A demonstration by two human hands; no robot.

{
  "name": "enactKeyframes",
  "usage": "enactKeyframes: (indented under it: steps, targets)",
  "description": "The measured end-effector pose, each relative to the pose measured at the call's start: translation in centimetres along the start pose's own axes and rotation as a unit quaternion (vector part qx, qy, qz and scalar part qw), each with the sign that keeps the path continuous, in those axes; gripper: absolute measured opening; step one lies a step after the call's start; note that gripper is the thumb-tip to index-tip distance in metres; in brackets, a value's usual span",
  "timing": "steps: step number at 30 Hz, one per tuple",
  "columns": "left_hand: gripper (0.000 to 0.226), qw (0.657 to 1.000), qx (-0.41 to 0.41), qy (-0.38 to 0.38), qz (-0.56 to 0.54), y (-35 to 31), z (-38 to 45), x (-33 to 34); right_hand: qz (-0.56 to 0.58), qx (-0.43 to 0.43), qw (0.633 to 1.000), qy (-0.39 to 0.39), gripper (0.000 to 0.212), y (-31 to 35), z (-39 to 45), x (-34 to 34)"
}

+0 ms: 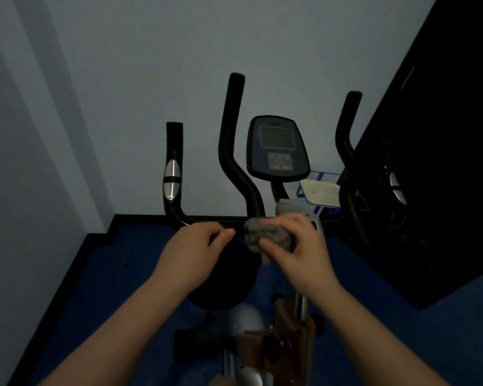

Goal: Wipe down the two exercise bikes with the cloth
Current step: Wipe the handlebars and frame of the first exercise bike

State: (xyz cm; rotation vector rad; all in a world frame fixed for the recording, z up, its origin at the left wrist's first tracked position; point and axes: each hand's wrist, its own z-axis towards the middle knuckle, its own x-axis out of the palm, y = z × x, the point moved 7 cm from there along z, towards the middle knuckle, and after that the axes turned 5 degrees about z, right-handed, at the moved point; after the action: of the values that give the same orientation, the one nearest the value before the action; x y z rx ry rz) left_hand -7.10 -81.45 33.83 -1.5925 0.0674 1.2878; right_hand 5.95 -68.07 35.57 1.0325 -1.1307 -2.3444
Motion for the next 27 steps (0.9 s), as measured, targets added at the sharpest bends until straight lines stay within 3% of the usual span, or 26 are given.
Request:
enactKeyframes:
  steps: [4,9,14,19,24,27]
  targets:
    - [0.032,1.0,0.0,-0.003,0.0,0.1,-0.1,0.0,0.002,0.014,0.997,-0.074,0.033,0.0,-0.8,0.7]
    - [0.033,1.0,0.001,-0.001,0.002,0.0,-0.1,0.0,-0.007,-0.029,0.999,0.028,0.037,0.3,-1.2,0.6]
    - [0.035,1.0,-0.001,-0.008,-0.001,0.0,-0.2,-0.2,0.007,0.009,0.996,-0.09,0.035,-0.2,-1.0,0.8]
    - [0.035,1.0,-0.004,0.002,-0.003,0.0,-0.1,0.0,0.024,0.001,0.999,-0.023,0.038,-0.2,-1.2,0.2]
    - [0.035,1.0,-0.005,-0.006,0.001,0.1,-0.1,-0.1,0.035,0.035,0.992,-0.119,0.035,-0.2,-1.6,0.7]
    - [0.034,1.0,-0.003,-0.006,0.001,0.2,-0.1,0.0,0.04,0.031,0.995,-0.085,0.035,-0.1,-3.8,1.2]
